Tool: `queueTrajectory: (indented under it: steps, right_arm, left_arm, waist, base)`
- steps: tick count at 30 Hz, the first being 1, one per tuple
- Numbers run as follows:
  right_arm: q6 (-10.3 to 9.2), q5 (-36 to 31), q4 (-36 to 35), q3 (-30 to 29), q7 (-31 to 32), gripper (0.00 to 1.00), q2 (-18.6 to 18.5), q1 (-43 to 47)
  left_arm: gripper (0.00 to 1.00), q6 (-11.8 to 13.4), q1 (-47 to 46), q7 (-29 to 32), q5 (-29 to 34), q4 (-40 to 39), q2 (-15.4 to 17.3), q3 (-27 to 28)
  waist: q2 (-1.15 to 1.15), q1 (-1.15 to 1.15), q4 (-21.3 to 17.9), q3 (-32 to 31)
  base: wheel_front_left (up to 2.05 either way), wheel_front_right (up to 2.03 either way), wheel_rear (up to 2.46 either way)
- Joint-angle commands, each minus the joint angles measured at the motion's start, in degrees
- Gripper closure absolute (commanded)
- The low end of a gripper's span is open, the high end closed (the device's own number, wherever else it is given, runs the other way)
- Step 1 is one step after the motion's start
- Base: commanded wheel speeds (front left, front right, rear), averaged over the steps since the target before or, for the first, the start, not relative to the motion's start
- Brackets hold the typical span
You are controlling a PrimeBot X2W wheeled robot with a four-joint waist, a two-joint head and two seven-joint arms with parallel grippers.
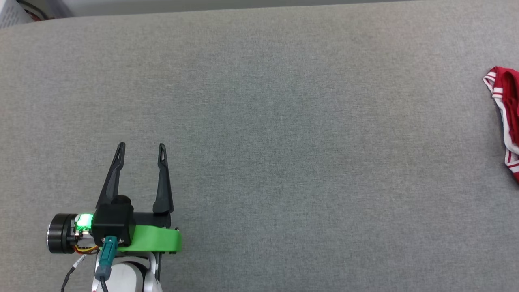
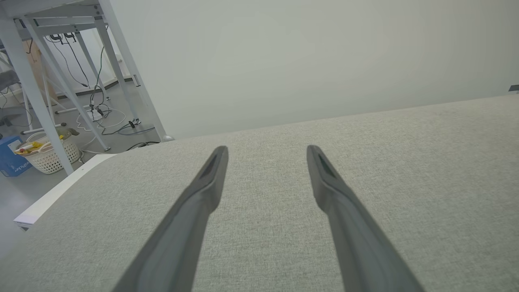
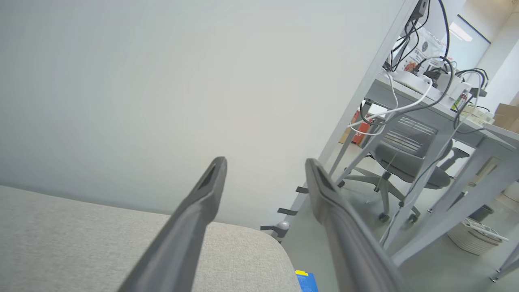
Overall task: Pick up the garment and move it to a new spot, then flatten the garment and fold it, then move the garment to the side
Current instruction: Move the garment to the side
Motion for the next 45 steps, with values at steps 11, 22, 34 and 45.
queueTrajectory:
  steps: [11,22,34,45]
  right_arm:
    - [-0.05,-8.0,-22.2,-4.8,-0.5,0.0,20.5,16.4]
    - [-0.05,-11.5,-28.2,-2.6,-0.5,0.0,31.9,30.3]
    - [-0.05,-9.7,-29.9,-3.4,-0.5,0.0,34.9,42.3]
    - [-0.05,-6.3,-29.5,-3.3,-0.5,0.0,35.0,47.2]
  left_arm:
    - [0.0,-0.9,3.3,-0.3,-0.5,2.4,-1.6,0.8]
    - [0.0,-2.0,5.0,-0.3,-0.4,4.8,-2.6,0.9]
    - [0.0,-3.6,6.9,-0.3,-0.8,6.6,-3.2,1.1]
    - [0.0,-4.9,8.5,-0.3,-0.7,6.8,-3.6,1.3]
  waist:
    - [0.0,0.01,4.9,-8.3]
    - [0.0,0.01,6.7,-12.5]
    - [0.0,0.01,6.3,-15.5]
    - [0.0,0.01,5.2,-17.5]
  base:
    - [0.0,0.0,0.0]
    - [0.0,0.0,0.0]
    - [0.0,0.0,0.0]
    - [0.0,0.0,0.0]
